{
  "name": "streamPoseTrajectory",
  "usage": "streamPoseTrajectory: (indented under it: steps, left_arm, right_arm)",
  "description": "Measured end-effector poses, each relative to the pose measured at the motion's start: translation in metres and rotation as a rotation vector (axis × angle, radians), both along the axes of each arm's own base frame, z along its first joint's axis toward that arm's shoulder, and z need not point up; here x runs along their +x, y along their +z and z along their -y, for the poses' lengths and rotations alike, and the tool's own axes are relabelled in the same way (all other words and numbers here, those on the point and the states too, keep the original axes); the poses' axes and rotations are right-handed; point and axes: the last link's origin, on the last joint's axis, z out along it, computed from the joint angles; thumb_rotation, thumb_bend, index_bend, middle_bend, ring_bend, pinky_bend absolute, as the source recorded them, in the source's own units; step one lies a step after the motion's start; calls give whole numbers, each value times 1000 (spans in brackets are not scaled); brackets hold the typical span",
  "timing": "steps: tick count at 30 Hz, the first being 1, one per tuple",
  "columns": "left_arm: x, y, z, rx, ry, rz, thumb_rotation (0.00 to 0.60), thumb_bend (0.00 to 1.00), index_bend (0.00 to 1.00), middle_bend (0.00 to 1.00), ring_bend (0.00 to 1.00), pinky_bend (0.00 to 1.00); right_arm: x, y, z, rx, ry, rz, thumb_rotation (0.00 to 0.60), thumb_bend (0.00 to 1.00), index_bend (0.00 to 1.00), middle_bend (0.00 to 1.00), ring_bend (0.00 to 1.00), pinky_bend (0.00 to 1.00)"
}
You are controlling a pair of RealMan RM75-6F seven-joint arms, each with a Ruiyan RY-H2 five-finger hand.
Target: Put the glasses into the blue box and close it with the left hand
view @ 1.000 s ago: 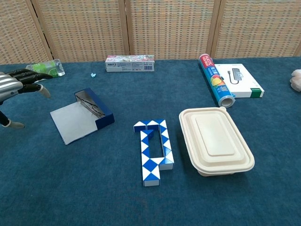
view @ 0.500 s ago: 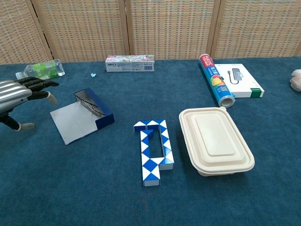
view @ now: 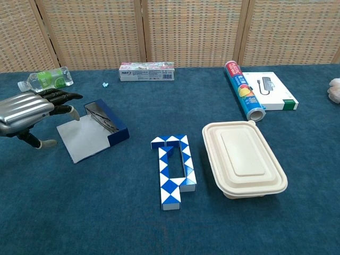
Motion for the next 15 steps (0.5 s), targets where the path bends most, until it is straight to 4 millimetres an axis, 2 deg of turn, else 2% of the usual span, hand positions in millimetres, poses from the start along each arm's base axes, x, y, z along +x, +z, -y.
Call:
streamPoseTrajectory:
  steps: [15]
  left_arm:
    - [5,-13,-3,-13,6,-2,600,301,278,0,0,0]
  right_arm:
    - [0,0,0,2,-1,5,600,52,0,0,0,0]
